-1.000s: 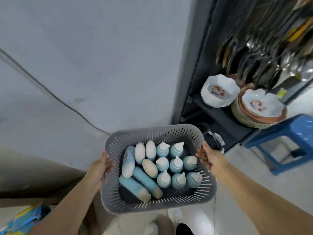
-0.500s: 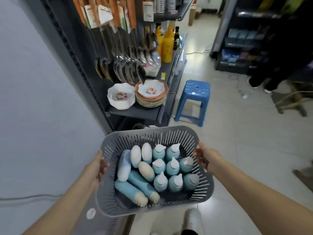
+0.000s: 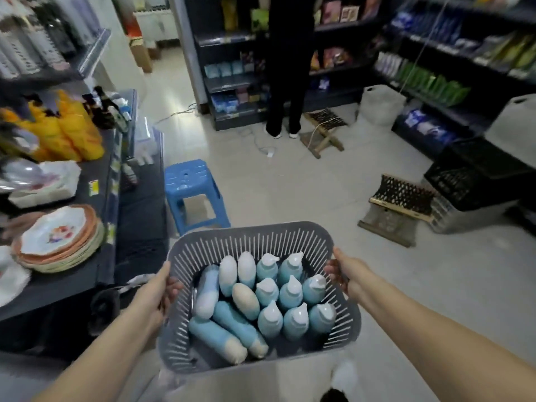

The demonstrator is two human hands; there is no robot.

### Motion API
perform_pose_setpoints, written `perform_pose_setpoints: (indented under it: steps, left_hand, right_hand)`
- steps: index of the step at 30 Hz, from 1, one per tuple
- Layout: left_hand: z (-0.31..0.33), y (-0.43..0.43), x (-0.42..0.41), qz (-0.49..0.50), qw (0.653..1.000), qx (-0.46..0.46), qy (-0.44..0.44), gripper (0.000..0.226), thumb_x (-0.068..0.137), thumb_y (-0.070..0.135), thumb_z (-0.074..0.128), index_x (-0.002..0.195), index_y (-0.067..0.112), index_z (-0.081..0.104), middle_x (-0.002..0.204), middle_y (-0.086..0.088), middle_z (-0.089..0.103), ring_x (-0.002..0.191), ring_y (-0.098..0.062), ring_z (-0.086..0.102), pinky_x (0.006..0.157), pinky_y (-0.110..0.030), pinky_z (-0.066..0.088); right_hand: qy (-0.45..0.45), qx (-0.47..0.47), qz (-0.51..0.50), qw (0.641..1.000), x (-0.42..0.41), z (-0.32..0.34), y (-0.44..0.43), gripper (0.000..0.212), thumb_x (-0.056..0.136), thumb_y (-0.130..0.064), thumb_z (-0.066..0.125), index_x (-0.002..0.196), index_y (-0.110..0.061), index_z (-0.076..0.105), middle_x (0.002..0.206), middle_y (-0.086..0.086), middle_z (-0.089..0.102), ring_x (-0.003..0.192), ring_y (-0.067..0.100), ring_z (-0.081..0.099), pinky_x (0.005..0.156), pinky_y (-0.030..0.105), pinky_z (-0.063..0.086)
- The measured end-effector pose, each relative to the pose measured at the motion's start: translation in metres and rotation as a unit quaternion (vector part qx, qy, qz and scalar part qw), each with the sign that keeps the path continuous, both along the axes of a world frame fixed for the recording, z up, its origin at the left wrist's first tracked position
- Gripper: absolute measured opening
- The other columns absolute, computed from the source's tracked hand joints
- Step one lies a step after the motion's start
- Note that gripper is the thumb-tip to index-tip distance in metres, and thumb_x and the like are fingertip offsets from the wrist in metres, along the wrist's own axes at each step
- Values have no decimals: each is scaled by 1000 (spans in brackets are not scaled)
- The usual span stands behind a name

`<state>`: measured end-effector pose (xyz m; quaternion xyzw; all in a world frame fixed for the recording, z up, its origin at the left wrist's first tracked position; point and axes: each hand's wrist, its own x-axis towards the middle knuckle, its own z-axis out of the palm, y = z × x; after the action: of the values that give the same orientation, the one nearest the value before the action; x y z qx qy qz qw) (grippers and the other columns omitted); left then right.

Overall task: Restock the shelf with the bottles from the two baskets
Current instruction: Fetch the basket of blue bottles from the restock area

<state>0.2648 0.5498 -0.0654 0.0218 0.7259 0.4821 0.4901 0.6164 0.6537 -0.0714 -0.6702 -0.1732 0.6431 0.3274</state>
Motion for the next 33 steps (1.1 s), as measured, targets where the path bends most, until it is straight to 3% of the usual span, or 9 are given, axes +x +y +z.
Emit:
perform_pose_setpoints:
  steps: [4,10,18,27,33]
  left_hand:
    - [-6,85,77,-48,999,-3,-1,45,89,53,52,69,13,48,39,5,55,27,0,44,29,-8,32]
    - [-1,203,198,-137,991,-13,-7,44,91,53,48,70,14,46,38,5,55,25,1,43,25,-7,26]
    - [11,341,329,-219,975,2,-35,43,91,50,50,69,13,48,38,3,55,26,-1,44,30,-9,37]
    - [16,491,469,-353,934,-9,-52,42,90,49,53,69,13,48,37,1,54,26,-3,46,28,-10,36]
    - [23,591,562,-433,898,-13,-70,44,91,48,52,67,12,48,38,0,53,26,-4,45,30,-10,38]
  right_hand:
    - [8,2,-49,999,86,-9,58,35,95,-33,52,75,-5,52,33,-2,51,24,4,43,28,9,32]
    - [0,0,-111,994,210,-7,132,40,93,-37,54,73,-3,54,35,0,52,25,7,45,30,13,39]
    - [-18,18,-209,978,343,10,192,43,93,-38,53,69,-2,53,34,1,53,24,7,46,28,14,39]
    - [-35,3,-349,936,453,18,237,44,94,-39,52,69,-3,51,31,1,52,21,9,45,23,12,31]
    - [-42,-12,-445,895,510,19,277,43,92,-39,56,70,-2,53,33,1,54,23,8,48,29,15,40]
